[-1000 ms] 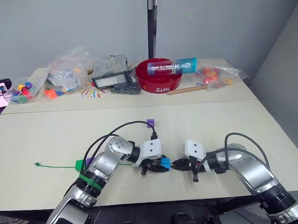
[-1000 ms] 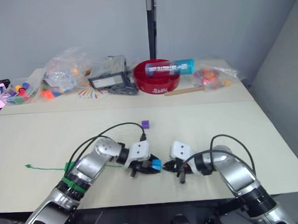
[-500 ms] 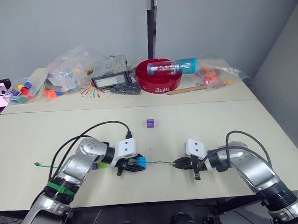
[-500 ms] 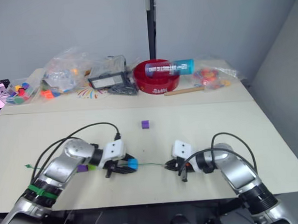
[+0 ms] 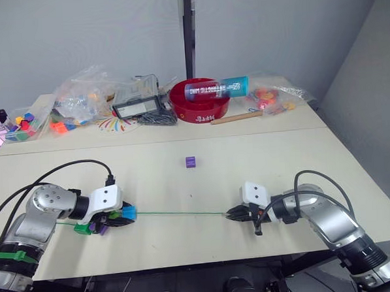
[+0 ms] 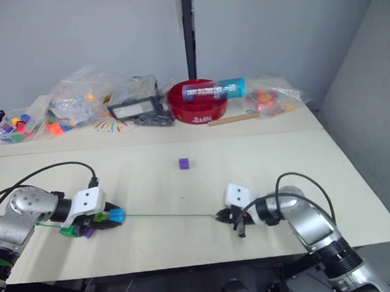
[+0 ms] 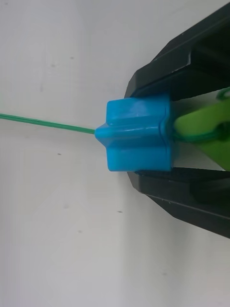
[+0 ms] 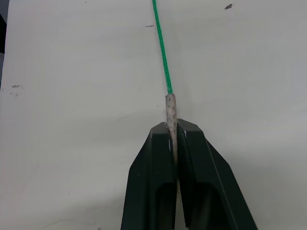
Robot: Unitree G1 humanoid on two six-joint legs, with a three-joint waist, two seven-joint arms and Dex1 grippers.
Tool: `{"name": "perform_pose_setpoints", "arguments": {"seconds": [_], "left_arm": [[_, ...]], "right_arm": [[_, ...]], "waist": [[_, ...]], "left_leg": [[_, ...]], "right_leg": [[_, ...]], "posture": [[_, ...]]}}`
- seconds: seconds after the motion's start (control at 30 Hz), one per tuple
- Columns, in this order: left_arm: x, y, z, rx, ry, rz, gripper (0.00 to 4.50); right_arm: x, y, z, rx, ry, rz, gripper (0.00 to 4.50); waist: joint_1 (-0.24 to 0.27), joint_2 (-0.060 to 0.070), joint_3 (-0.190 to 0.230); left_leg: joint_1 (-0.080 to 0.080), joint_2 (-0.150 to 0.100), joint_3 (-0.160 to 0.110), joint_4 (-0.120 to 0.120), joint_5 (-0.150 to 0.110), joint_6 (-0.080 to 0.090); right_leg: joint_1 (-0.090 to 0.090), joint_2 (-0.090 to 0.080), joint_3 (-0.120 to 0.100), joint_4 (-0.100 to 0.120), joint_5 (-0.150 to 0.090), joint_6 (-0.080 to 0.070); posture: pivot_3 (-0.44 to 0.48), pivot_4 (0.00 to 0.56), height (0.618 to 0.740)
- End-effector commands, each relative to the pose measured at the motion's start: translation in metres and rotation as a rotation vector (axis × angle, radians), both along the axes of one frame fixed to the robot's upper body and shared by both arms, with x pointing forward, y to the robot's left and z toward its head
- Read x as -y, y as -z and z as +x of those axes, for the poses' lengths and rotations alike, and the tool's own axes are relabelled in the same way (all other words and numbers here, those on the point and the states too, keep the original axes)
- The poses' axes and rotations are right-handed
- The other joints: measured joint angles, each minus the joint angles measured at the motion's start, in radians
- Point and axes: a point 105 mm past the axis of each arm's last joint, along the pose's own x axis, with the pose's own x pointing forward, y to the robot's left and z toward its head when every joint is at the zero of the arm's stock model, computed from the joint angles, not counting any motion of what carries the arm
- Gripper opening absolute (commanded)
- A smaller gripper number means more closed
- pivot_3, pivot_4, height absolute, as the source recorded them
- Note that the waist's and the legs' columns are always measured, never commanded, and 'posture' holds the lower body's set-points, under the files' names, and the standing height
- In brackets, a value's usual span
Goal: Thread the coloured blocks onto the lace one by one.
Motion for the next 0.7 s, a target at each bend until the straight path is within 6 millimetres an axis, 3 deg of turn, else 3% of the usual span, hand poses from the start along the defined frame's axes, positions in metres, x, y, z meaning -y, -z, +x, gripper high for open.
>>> {"name": "perform_pose_setpoints", "arguments": {"seconds": [0.03,0.2,0.27,0.4,0.43,0.47,0.7], "left_arm": [[-0.024,0.027,-0.014,-0.111,-0.073,0.057,1.39],[-0.019,0.027,-0.012,-0.107,-0.059,0.024,1.39],[-0.015,0.025,-0.009,-0.094,-0.061,-0.007,2.44],[0.004,0.003,-0.001,-0.059,-0.042,-0.1,3.75],[0.009,-0.004,-0.001,-0.054,-0.028,-0.111,3.8],[0.014,-0.011,-0.001,-0.048,-0.01,-0.117,4.4],[0.057,-0.048,-0.004,-0.011,0.102,-0.178,4.4]], "right_arm": [[0.0,-0.004,0.003,0.018,-0.009,-0.006,0.0],[-0.001,-0.004,0.004,0.02,-0.014,-0.004,0.0],[-0.002,-0.005,0.004,0.02,-0.016,-0.003,0.0],[-0.003,-0.005,0.004,0.018,-0.022,-0.004,0.0],[-0.003,-0.005,0.004,0.018,-0.025,-0.004,0.0],[-0.005,-0.006,0.004,0.018,-0.027,-0.002,0.0],[-0.016,-0.011,0.005,0.024,-0.055,0.005,0.0]], "waist": [[0.0,0.002,-0.001],[0.001,0.002,-0.001],[0.001,0.003,-0.001],[0.003,0.002,-0.001],[0.004,0.002,-0.001],[0.005,0.002,-0.001],[0.007,-0.003,0.001]], "left_leg": [[0.0,0.0,0.0,0.0,0.0,0.0],[0.001,0.0,0.0,0.0,0.0,0.0],[0.001,0.0,0.001,0.0,0.0,0.0],[-0.001,0.0,0.0,0.0,0.0,0.0],[-0.001,0.0,0.0,0.0,0.0,0.0],[-0.002,-0.001,0.0,0.0,0.0,0.0],[-0.006,-0.001,-0.001,0.0,0.0,0.0]], "right_leg": [[0.0,0.0,0.0,0.0,0.0,0.0],[0.0,0.0,0.0,0.0,0.0,0.0],[0.001,0.0,0.0,0.0,0.0,0.0],[0.0,0.0,0.0,0.0,0.0,0.0],[0.0,0.0,0.0,0.0,0.0,0.0],[-0.001,-0.001,0.0,0.0,0.0,0.0],[-0.004,-0.001,-0.001,-0.001,0.0,0.001]], "posture": [[0.0,0.15,0.731],[0.0,0.15,0.731],[0.0,0.15,0.731],[0.0,0.15,0.731],[0.0,0.15,0.731],[0.0,0.15,0.731],[0.0,0.15,0.731]]}}
